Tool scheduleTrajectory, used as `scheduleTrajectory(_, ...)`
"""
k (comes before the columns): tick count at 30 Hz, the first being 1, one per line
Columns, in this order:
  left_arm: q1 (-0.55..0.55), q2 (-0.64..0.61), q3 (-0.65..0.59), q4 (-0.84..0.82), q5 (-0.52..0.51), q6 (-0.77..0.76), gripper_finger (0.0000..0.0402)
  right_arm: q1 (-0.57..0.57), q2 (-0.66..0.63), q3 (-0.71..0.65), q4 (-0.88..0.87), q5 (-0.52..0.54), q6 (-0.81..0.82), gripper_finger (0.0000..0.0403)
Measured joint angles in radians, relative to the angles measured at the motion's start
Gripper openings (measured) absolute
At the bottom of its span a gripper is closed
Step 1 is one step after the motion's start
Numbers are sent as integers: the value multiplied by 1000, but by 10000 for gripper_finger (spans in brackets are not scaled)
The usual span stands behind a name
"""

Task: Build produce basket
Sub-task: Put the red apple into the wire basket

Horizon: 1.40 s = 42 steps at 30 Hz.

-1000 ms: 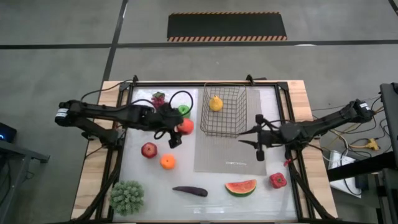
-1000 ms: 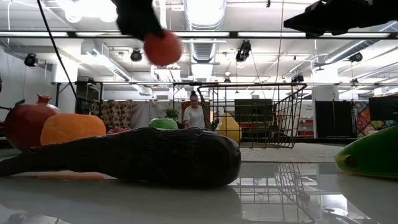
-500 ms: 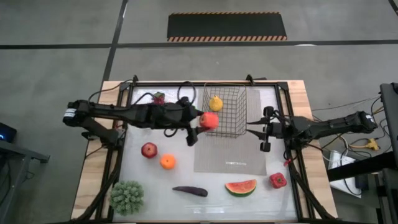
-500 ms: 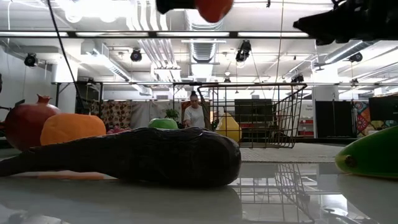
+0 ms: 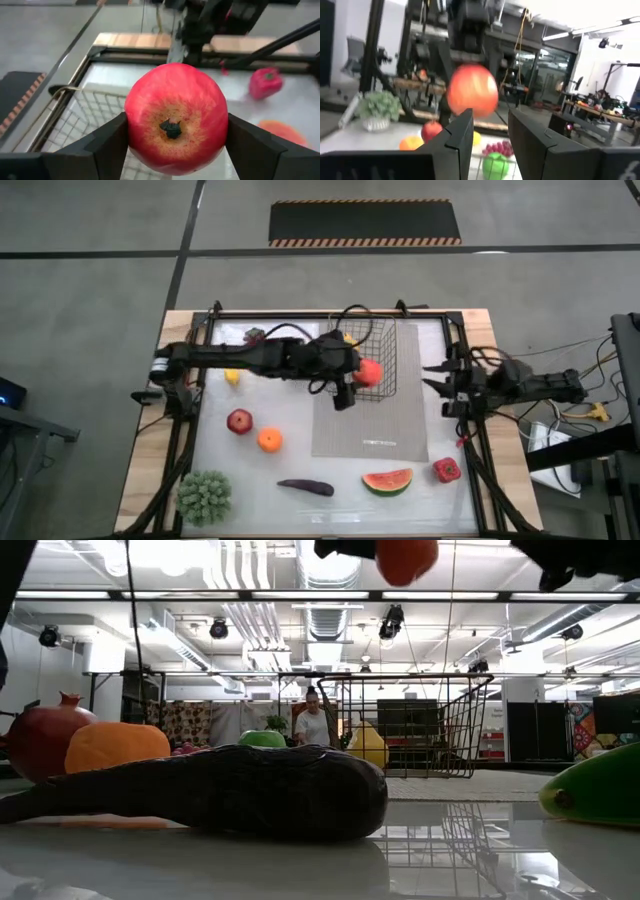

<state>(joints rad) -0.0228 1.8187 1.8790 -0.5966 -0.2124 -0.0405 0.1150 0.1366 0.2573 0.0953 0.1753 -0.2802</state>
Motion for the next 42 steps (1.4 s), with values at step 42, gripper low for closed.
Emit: scheduleTrajectory(42,239,401,167,-223,21,-74,267,0,-37,-1,-33,-78,-6,111)
